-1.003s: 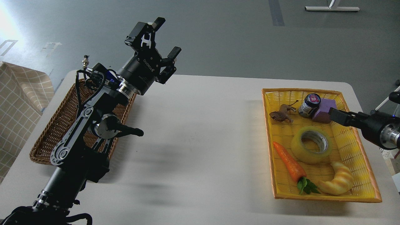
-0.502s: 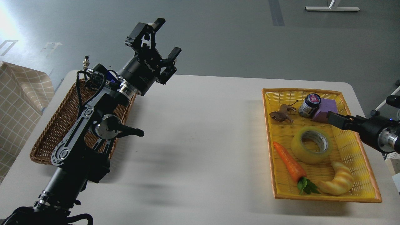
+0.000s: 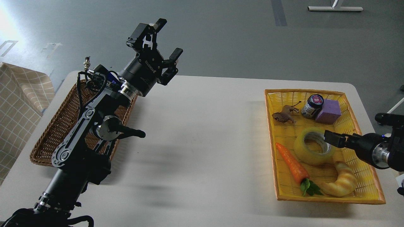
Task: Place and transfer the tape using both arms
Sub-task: 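Lower the right gripper into the tray toward the tape roll, then close the right gripper on the clear tape roll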
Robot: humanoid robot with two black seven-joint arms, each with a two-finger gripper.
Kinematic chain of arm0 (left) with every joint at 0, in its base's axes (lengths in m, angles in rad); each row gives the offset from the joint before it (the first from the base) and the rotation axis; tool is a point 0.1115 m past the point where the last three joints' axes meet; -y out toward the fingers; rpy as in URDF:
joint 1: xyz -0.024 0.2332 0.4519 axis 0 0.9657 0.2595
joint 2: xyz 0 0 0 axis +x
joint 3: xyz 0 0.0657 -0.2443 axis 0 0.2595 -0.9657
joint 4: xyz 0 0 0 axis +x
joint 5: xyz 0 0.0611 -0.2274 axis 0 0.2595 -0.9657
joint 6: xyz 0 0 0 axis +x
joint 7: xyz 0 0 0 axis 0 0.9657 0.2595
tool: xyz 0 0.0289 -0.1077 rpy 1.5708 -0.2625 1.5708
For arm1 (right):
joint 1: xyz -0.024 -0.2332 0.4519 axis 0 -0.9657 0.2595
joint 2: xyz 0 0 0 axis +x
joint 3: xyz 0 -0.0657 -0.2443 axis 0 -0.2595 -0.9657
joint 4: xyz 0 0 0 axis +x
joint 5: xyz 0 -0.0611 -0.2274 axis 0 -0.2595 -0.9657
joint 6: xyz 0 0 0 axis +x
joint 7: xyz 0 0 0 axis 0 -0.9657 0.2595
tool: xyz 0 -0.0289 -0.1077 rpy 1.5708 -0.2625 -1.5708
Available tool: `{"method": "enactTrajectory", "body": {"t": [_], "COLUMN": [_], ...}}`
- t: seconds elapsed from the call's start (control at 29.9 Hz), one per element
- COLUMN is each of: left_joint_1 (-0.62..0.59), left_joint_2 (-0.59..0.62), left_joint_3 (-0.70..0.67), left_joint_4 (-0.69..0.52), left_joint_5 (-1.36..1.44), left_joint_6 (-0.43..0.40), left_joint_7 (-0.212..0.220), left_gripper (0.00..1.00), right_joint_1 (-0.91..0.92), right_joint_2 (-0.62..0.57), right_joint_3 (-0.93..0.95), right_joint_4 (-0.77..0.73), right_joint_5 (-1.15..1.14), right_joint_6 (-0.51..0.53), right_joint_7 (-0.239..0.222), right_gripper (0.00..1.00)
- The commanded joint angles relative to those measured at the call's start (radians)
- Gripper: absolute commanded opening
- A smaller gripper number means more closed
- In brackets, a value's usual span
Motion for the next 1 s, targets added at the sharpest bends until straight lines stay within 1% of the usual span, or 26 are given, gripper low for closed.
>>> {"method": "enactTrajectory", "body": {"t": [0.0, 0.07, 0.1, 0.2, 0.23, 0.4, 0.77, 0.97], "left_joint_1": [0.0, 0.0, 0.0, 0.002, 0.0, 0.0, 0.0, 0.0], "left_joint_2": [0.0, 0.0, 0.0, 0.0, 0.0, 0.0, 0.001, 0.001], "left_joint_3": [-0.001, -0.001, -0.001, -0.007, -0.011, -0.013, -0.015, -0.015], "left_joint_4": [0.0, 0.0, 0.0, 0.0, 0.002, 0.002, 0.003, 0.003], "left_joint_5": [0.0, 0.0, 0.0, 0.0, 0.0, 0.0, 0.0, -0.001], "left_joint_6": [0.0, 0.0, 0.0, 0.0, 0.0, 0.0, 0.0, 0.0], "left_joint_7": [0.0, -0.002, -0.002, -0.002, -0.002, -0.002, -0.002, -0.002], "left_gripper": [0.98, 0.98, 0.98, 0.98, 0.98, 0.98, 0.98, 0.98], "right_joint_1": [0.003, 0.008, 0.008, 0.015, 0.021, 0.023, 0.021, 0.02], "right_joint_2": [0.022, 0.032, 0.032, 0.043, 0.046, 0.049, 0.057, 0.063], "right_joint_3": [-0.01, -0.013, -0.013, -0.034, -0.038, -0.038, -0.05, -0.051], "right_joint_4": [-0.026, -0.034, -0.034, -0.037, -0.038, -0.038, -0.038, -0.038], "right_joint_5": [-0.03, -0.036, -0.036, -0.045, -0.051, -0.057, -0.071, -0.073], "right_joint_6": [0.0, 0.0, 0.0, 0.0, 0.0, 0.0, 0.0, 0.0], "right_joint_7": [0.0, -0.001, -0.001, -0.004, -0.004, -0.004, -0.012, -0.012], "right_gripper": [0.91, 0.83, 0.83, 0.78, 0.75, 0.69, 0.69, 0.64]}}
